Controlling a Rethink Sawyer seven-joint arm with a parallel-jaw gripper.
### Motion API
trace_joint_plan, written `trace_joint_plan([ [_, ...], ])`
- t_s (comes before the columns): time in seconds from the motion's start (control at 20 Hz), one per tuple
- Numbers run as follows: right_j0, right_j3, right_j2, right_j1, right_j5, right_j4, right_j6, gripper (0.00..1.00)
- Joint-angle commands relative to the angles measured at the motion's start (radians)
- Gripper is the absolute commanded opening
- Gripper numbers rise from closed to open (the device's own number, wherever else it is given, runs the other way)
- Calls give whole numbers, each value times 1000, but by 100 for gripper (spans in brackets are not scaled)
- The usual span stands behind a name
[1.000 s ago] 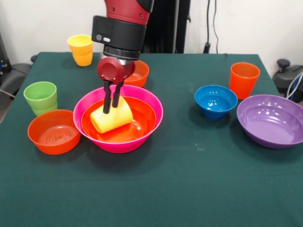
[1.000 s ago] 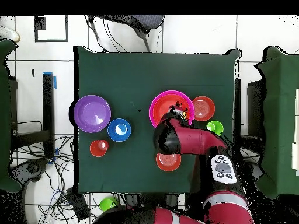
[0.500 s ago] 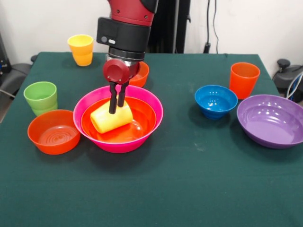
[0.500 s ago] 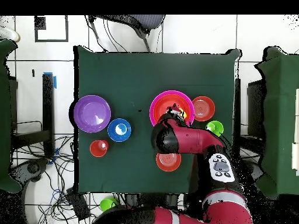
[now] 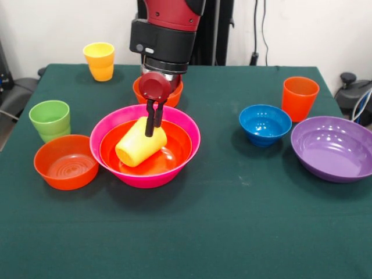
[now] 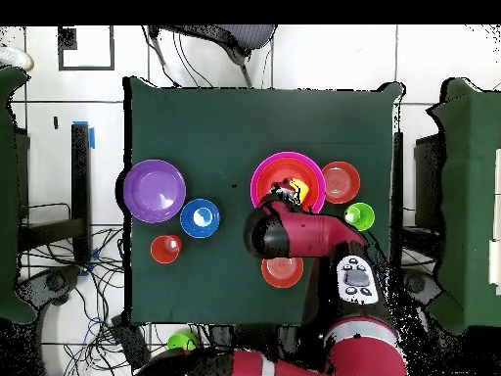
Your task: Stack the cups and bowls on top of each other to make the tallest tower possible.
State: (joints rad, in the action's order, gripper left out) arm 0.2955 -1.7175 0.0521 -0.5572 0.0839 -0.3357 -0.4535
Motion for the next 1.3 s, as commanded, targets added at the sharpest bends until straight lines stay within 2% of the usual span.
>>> trace_joint_plan([
  [0.05, 4, -68, -104, -24, 215, -2, -137, 100],
  [0.4, 28, -89, -144, -36, 220, -2, -147, 100],
  [0.7, 37, -69, -130, -17, 208, -30, -132, 100],
  [1.3, 22, -36, -107, 7, 103, -77, -142, 100],
])
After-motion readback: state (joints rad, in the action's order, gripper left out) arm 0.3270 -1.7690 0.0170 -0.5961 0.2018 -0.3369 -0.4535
